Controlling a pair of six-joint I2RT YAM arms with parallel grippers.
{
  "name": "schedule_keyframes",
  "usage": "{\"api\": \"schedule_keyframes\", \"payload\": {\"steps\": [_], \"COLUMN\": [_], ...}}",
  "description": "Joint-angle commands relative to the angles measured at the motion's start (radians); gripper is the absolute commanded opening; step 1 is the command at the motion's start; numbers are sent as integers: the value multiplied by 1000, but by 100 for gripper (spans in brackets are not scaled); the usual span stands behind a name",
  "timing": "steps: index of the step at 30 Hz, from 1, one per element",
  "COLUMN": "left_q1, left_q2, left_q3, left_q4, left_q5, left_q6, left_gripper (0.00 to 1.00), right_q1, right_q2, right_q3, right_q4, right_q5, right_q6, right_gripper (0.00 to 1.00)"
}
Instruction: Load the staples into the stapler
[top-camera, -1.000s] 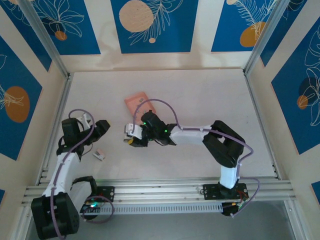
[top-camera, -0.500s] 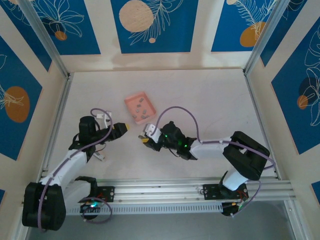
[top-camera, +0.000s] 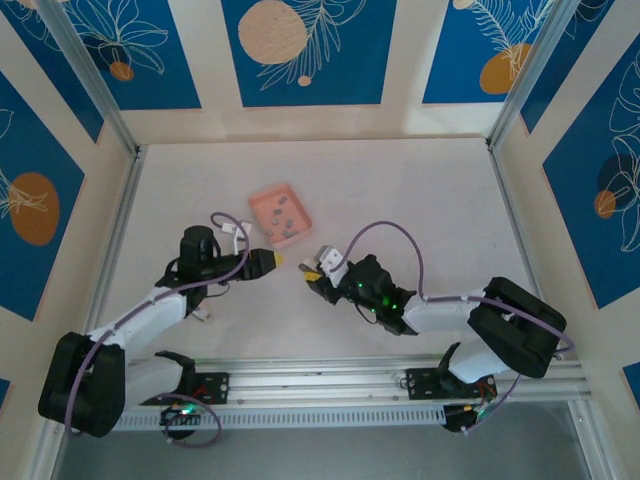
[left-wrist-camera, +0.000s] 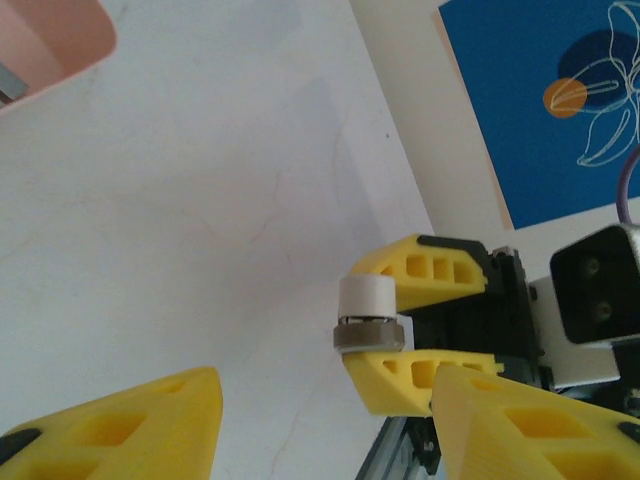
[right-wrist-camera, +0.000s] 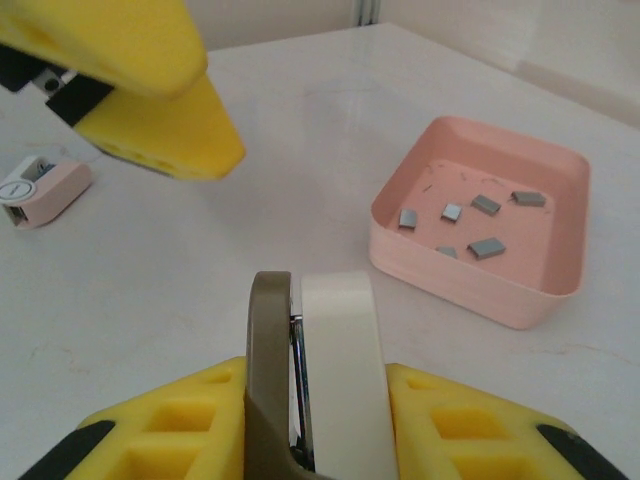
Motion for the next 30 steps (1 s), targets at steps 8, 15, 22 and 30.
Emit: {"api": "schedule_keyframes", "payload": {"steps": [8,15,22,30], "left_q1": [-82,-140,-179,-204], "left_q2": [97,160,209,286], "left_q3": [64,60,80,90], "left_q4": [95,226,231,319], "left_q5": [83,102,65,58], "left_q6": [-15,-79,-95,-155], "left_gripper": [55,55,55,52], "right_q1": [-17,-17,-10,7], "right_q2": [-79,-76,-75,-73], "right_q3": [-49,-43,-42,-20], "right_q4": [71,74,80,52], "right_q5": [18,-10,-37,-43], "right_q6": [-20,-27,-57,-108], "right_gripper": [29,29,29,29]}}
